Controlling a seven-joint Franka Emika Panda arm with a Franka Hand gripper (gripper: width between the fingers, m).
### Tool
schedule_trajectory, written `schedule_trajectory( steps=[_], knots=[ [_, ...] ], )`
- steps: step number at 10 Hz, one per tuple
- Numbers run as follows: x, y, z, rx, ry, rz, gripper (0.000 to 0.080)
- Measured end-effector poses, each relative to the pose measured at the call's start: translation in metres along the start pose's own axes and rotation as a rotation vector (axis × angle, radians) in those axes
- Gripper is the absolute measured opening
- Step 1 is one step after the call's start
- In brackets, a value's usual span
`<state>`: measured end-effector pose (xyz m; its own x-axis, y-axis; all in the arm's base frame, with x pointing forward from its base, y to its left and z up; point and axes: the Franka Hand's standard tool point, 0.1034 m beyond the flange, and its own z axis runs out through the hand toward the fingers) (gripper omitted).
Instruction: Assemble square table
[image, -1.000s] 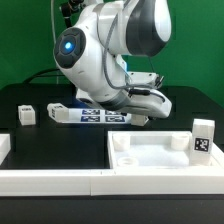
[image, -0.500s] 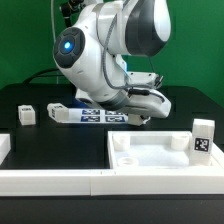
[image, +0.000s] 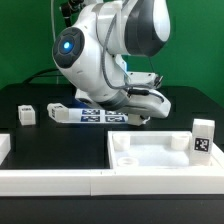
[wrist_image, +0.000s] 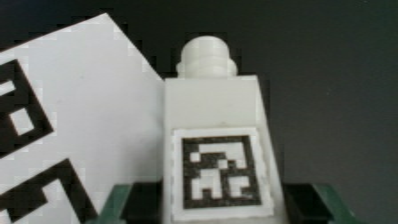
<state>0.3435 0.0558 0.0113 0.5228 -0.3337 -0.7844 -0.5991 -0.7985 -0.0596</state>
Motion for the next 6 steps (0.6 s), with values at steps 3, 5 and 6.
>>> schedule_trajectory(
  steps=[3, 5, 6],
  knots=[
    [-0.034, -0.014, -0.079, -0.099, 0.081, -0.125, 0.0288],
    [-0.045, -0.023, -0.099, -0.104, 0.104, -0.158, 0.0289],
    [-0.038, -0.024, -0.099, -0.098, 0.18, -0.166, 0.029]
  ],
)
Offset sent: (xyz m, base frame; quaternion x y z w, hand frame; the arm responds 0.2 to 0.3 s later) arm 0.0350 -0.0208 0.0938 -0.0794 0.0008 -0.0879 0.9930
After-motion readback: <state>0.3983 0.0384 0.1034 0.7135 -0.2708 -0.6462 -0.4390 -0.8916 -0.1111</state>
